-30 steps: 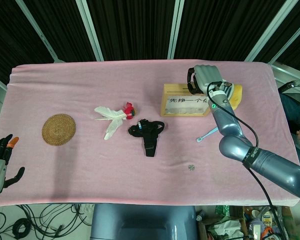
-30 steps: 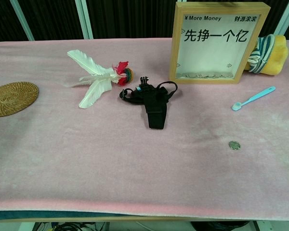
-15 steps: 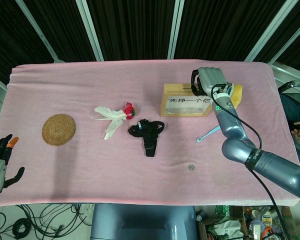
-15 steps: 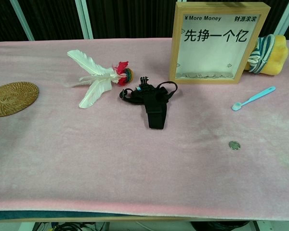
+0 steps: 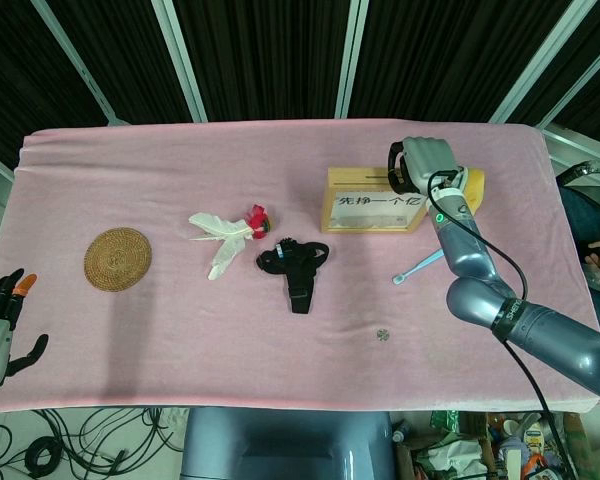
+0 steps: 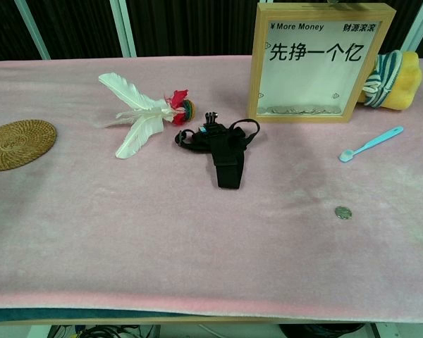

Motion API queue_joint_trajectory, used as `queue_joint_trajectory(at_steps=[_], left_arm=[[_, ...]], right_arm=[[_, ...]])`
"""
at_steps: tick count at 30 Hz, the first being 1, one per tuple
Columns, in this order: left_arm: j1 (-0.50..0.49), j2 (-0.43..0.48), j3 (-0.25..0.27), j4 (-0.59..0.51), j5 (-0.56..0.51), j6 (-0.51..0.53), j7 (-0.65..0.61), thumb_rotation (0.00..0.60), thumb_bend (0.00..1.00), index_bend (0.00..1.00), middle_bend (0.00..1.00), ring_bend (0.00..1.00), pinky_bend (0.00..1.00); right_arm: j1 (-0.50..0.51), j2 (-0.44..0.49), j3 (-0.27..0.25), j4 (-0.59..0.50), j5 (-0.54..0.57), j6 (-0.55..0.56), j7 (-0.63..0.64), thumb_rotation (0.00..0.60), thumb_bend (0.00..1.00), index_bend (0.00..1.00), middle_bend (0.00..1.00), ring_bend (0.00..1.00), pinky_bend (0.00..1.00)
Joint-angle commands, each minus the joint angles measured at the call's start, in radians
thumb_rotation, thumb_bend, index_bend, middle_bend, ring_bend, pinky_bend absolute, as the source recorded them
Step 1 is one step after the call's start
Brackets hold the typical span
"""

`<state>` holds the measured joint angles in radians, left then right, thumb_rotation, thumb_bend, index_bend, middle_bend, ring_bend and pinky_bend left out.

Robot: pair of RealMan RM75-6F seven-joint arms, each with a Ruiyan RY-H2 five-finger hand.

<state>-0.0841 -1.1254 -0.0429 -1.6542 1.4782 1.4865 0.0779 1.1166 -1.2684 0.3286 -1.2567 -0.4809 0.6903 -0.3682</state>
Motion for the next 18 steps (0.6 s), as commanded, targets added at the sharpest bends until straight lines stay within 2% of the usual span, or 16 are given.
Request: queue_joint_trajectory(at_steps=[1, 14, 16, 18], left_arm=[[0.0, 0.0, -0.001, 0.001, -0.001, 0.0, 0.0, 0.6, 0.33, 0.05, 0.0, 0.0, 0.02], [-0.001, -0.001, -0.001, 0.003, -0.004, -0.004, -0.002, 0.6, 0.33, 0.05, 0.0, 0.0, 0.02], [-0.001, -0.002, -0.001, 0.004, -0.004, -0.005, -0.002, 0.6, 0.33, 0.05, 0.0, 0.0, 0.02], [-0.001, -0.002, -0.001, 0.004, -0.004, -0.005, -0.002, 0.6, 0.33, 0.05, 0.0, 0.0, 0.02]], right_arm=[[0.003, -0.007, -0.008, 0.012, 0.001, -0.003, 0.001, 0.6, 0.42, 0.72, 0.77, 0.86, 0.93], [0.005, -0.011, -0.029, 0.026, -0.007, -0.015, 0.021, 0.6, 0.42, 0.72, 0.77, 0.86, 0.93], [0.004, -0.008, -0.033, 0.023, -0.01, -0.016, 0.023, 0.6, 0.41, 0.68, 0.77, 0.86, 0.93], [0.004, -0.005, -0.037, 0.019, -0.012, -0.017, 0.023, 0.6, 0.41, 0.61, 0.77, 0.86, 0.93]])
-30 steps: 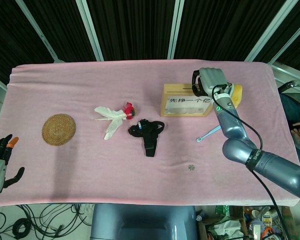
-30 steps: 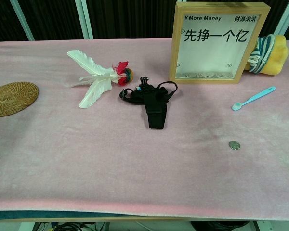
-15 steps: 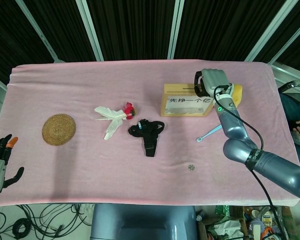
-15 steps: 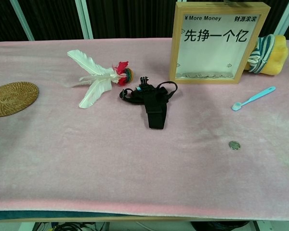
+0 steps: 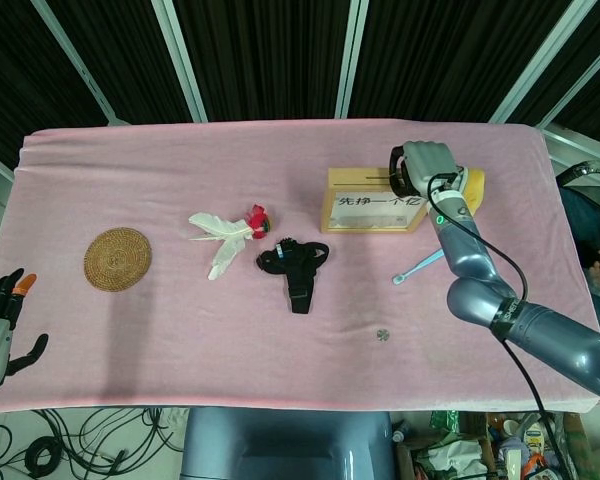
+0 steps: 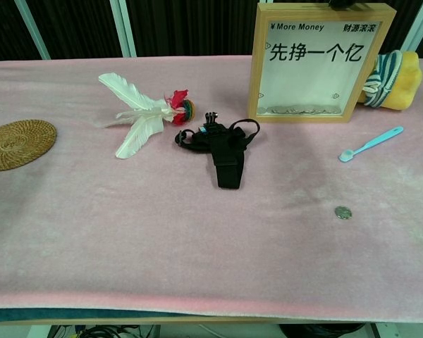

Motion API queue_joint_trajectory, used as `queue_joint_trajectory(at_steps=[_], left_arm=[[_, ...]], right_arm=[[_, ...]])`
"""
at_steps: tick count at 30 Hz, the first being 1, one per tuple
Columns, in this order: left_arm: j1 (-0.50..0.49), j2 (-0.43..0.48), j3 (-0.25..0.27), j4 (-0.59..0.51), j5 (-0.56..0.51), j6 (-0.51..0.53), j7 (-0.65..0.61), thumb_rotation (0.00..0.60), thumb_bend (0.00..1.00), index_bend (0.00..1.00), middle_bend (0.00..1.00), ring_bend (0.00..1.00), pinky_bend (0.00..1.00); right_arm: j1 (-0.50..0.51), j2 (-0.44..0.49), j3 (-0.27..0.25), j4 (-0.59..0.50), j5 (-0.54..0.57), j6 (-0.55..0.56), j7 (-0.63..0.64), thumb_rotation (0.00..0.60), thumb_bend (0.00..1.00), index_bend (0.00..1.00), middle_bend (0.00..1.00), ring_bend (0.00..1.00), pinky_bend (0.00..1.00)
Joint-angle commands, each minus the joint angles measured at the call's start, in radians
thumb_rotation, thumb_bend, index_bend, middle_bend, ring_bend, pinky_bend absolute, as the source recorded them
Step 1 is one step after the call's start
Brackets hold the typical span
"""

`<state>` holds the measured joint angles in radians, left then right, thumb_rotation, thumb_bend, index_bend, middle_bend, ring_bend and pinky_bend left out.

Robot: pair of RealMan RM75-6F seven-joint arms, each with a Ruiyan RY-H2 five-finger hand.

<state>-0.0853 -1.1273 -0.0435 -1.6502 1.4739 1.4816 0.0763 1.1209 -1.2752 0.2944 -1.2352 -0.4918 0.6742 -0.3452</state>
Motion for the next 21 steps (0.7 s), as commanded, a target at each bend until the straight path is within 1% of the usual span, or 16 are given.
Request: queue_joint_trajectory(at_steps=[1, 6, 14, 17, 18, 21], left_arm=[[0.0, 0.0, 0.0, 0.0, 0.0, 0.0, 0.0, 0.6, 0.33, 0.05, 0.0, 0.0, 0.02], [0.0, -0.001, 0.001, 0.001, -0.001, -0.001, 0.001, 0.6, 0.33, 0.05, 0.0, 0.0, 0.02], [0.001, -0.001, 0.001, 0.001, -0.001, 0.0, 0.003, 0.6, 0.33, 0.05, 0.0, 0.0, 0.02], [0.001, -0.001, 0.001, 0.0, -0.001, -0.002, 0.003, 0.6, 0.33, 0.05, 0.0, 0.0, 0.03], [0.001, 0.0, 0.002, 0.0, -0.001, -0.002, 0.003, 0.6, 0.33, 0.05, 0.0, 0.0, 0.03], [0.001, 0.0, 0.002, 0.0, 0.0, -0.003, 0.003, 0.6, 0.33, 0.05, 0.0, 0.0, 0.03]], right_arm=[[-0.001, 0.004, -0.005, -0.003, -0.001, -0.002, -0.001, 0.6, 0.41, 0.59, 0.77, 0.86, 0.93], [0.0, 0.01, -0.013, -0.007, 0.0, 0.001, -0.001, 0.6, 0.41, 0.43, 0.77, 0.86, 0.93], [0.005, 0.021, -0.023, -0.013, 0.007, 0.006, -0.01, 0.6, 0.41, 0.31, 0.77, 0.86, 0.93], [0.008, 0.033, -0.029, -0.024, 0.016, 0.003, -0.018, 0.6, 0.4, 0.24, 0.77, 0.86, 0.92], [0.008, 0.038, -0.027, -0.032, 0.02, 0.004, -0.017, 0.6, 0.39, 0.21, 0.77, 0.86, 0.92], [0.006, 0.061, -0.01, -0.067, 0.019, 0.022, -0.002, 0.6, 0.37, 0.18, 0.77, 0.85, 0.92]])
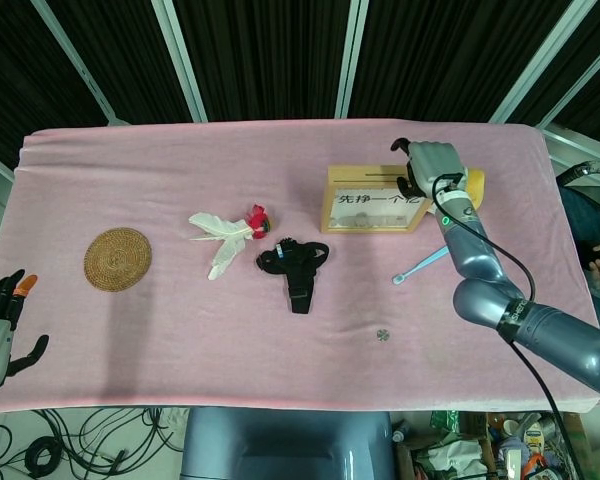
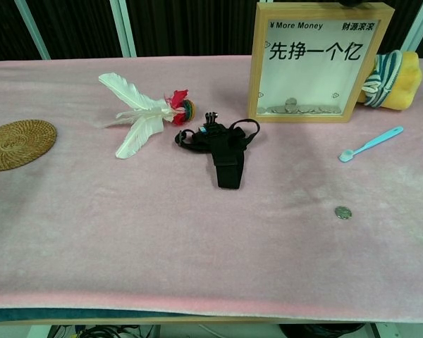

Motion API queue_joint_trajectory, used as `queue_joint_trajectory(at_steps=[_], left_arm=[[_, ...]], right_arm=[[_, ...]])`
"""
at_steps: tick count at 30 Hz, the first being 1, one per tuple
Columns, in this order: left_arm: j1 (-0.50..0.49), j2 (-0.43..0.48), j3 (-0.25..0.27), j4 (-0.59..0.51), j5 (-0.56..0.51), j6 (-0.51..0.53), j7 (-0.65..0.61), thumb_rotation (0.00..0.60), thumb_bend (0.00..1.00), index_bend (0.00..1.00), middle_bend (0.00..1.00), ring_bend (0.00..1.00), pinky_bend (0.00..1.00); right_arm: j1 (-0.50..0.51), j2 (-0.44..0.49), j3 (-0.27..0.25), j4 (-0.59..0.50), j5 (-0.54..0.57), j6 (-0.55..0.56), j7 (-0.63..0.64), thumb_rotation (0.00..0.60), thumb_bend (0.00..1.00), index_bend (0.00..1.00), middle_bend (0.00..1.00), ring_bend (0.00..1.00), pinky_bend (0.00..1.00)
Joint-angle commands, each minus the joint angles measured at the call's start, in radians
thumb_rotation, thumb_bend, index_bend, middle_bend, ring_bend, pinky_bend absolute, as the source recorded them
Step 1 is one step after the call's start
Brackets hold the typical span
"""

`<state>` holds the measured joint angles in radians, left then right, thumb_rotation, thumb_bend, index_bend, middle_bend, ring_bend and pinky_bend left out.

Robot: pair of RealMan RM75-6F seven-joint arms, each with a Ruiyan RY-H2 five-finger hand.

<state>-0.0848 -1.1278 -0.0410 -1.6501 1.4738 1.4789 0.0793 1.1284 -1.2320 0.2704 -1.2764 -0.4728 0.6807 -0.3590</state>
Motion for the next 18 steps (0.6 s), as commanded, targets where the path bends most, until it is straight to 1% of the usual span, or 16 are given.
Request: queue_joint_trajectory(at_steps=[1, 4, 6, 8, 9, 10, 11, 14, 15, 17, 18], left_arm=[[0.0, 0.001, 0.0, -0.001, 0.0, 0.0, -0.001, 0.6, 0.33, 0.05, 0.0, 0.0, 0.03], [0.0, 0.002, 0.001, -0.002, 0.003, 0.001, -0.004, 0.6, 0.33, 0.05, 0.0, 0.0, 0.03], [0.001, 0.003, 0.002, -0.003, 0.005, 0.002, -0.008, 0.6, 0.33, 0.05, 0.0, 0.0, 0.03], [0.001, 0.004, 0.002, -0.005, 0.005, 0.001, -0.011, 0.6, 0.33, 0.05, 0.0, 0.0, 0.03], [0.002, 0.005, 0.003, -0.006, 0.005, 0.001, -0.014, 0.6, 0.33, 0.05, 0.0, 0.0, 0.03], [0.002, 0.006, 0.003, -0.007, 0.006, 0.0, -0.016, 0.6, 0.33, 0.05, 0.0, 0.0, 0.03], [0.001, 0.007, 0.004, -0.008, 0.007, 0.0, -0.018, 0.6, 0.33, 0.05, 0.0, 0.0, 0.03], [0.001, 0.007, 0.008, -0.011, 0.015, -0.001, -0.021, 0.6, 0.33, 0.05, 0.0, 0.0, 0.03], [0.001, 0.007, 0.01, -0.012, 0.019, -0.002, -0.021, 0.6, 0.33, 0.05, 0.0, 0.0, 0.03], [0.001, 0.007, 0.015, -0.012, 0.026, -0.003, -0.019, 0.6, 0.33, 0.05, 0.0, 0.0, 0.03], [0.001, 0.007, 0.017, -0.012, 0.029, -0.002, -0.019, 0.6, 0.33, 0.05, 0.0, 0.0, 0.03]], right_arm=[[-0.003, 0.027, 0.021, -0.041, -0.006, 0.03, 0.016, 0.6, 0.36, 0.18, 0.76, 0.84, 0.92], [-0.016, 0.065, 0.037, -0.105, -0.039, 0.086, 0.022, 0.6, 0.31, 0.18, 0.69, 0.8, 0.91], [-0.039, 0.106, 0.046, -0.182, -0.07, 0.142, 0.024, 0.6, 0.3, 0.19, 0.62, 0.73, 0.84], [-0.071, 0.151, 0.048, -0.269, -0.096, 0.192, 0.032, 0.6, 0.29, 0.19, 0.48, 0.61, 0.71], [-0.106, 0.19, 0.046, -0.351, -0.12, 0.239, 0.041, 0.6, 0.28, 0.19, 0.42, 0.54, 0.63], [-0.147, 0.228, 0.038, -0.434, -0.15, 0.292, 0.047, 0.6, 0.28, 0.19, 0.38, 0.49, 0.58], [-0.186, 0.257, 0.026, -0.505, -0.185, 0.347, 0.05, 0.6, 0.28, 0.19, 0.33, 0.43, 0.5], [-0.321, 0.309, -0.04, -0.679, -0.31, 0.523, 0.051, 0.6, 0.28, 0.19, 0.21, 0.3, 0.33], [-0.373, 0.314, -0.072, -0.726, -0.358, 0.584, 0.054, 0.6, 0.27, 0.19, 0.19, 0.27, 0.29], [-0.47, 0.303, -0.141, -0.776, -0.468, 0.697, 0.052, 0.6, 0.26, 0.19, 0.16, 0.24, 0.25], [-0.521, 0.29, -0.186, -0.785, -0.522, 0.751, 0.041, 0.6, 0.25, 0.19, 0.15, 0.23, 0.24]])
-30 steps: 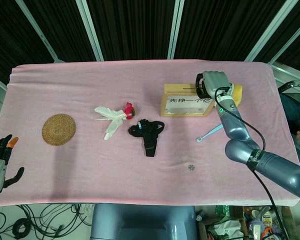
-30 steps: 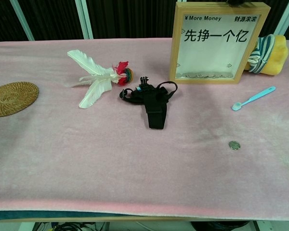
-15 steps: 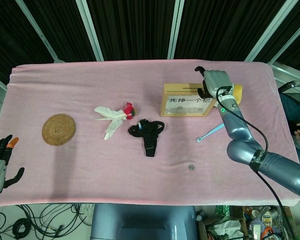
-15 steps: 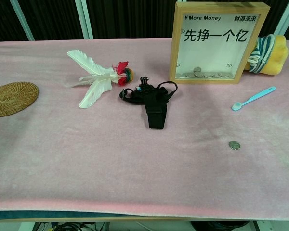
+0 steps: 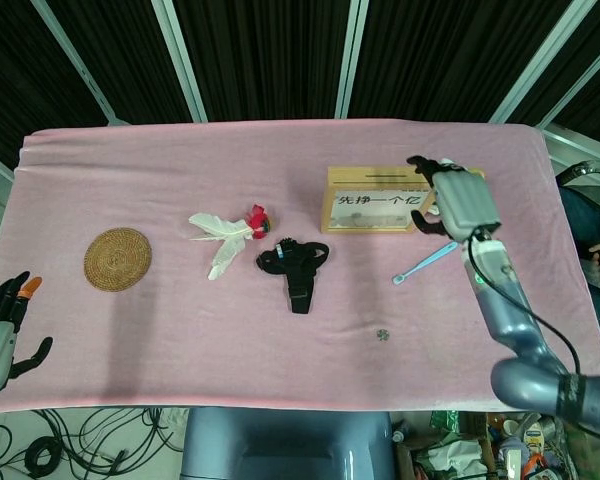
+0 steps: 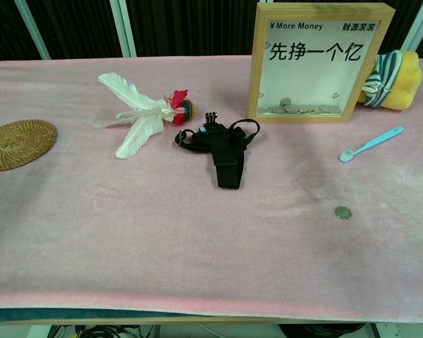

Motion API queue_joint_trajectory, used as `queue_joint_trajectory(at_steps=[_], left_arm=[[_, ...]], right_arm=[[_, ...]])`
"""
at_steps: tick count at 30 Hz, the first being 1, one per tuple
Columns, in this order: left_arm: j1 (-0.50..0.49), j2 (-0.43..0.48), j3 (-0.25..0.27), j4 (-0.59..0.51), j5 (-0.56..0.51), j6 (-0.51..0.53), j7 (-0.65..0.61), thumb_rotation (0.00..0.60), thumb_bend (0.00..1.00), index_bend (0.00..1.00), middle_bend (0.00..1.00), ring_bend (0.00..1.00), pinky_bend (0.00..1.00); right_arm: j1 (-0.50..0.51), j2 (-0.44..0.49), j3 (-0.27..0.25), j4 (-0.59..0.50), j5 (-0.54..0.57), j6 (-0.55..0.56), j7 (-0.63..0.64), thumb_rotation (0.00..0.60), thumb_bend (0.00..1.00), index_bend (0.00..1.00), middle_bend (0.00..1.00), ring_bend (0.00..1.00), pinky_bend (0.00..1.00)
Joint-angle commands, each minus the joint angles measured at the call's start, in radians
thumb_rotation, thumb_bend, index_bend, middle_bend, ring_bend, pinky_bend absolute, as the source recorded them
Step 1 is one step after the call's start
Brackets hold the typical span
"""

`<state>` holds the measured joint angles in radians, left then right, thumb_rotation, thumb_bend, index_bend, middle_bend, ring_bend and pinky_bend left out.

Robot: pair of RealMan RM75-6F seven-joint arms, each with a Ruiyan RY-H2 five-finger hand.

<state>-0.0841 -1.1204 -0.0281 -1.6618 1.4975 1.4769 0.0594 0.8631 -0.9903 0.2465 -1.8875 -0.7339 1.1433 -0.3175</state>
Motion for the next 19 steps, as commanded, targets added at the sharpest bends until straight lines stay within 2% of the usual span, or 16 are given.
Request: queue_joint_trajectory(at_steps=[1, 4, 8, 13, 19], left_arm=[[0.001, -0.001, 0.005, -0.001, 0.009, 0.002, 0.002, 0.6, 0.33, 0.05, 0.0, 0.0, 0.03], [0.003, 0.0, 0.007, -0.004, 0.021, 0.012, 0.003, 0.6, 0.33, 0.05, 0.0, 0.0, 0.03], [0.006, -0.001, 0.007, -0.009, 0.028, 0.022, 0.006, 0.6, 0.33, 0.05, 0.0, 0.0, 0.03], [0.008, -0.004, 0.012, -0.015, 0.039, 0.028, 0.016, 0.6, 0.33, 0.05, 0.0, 0.0, 0.03], [0.01, -0.004, 0.013, -0.018, 0.047, 0.035, 0.021, 0.6, 0.33, 0.05, 0.0, 0.0, 0.03]], right_arm=[[-0.302, 0.029, -0.2, -0.17, -0.315, 0.341, -0.014, 0.6, 0.24, 0.19, 0.15, 0.22, 0.24], [-0.428, -0.06, -0.293, -0.116, -0.432, 0.473, -0.04, 0.6, 0.22, 0.19, 0.13, 0.21, 0.23], [-0.549, -0.181, -0.345, 0.018, -0.531, 0.592, -0.033, 0.6, 0.22, 0.19, 0.12, 0.21, 0.23], [-0.627, -0.268, -0.358, 0.173, -0.571, 0.626, -0.029, 0.6, 0.21, 0.18, 0.08, 0.19, 0.22], [-0.649, -0.294, -0.325, 0.274, -0.564, 0.58, -0.025, 0.6, 0.21, 0.17, 0.06, 0.18, 0.21]])
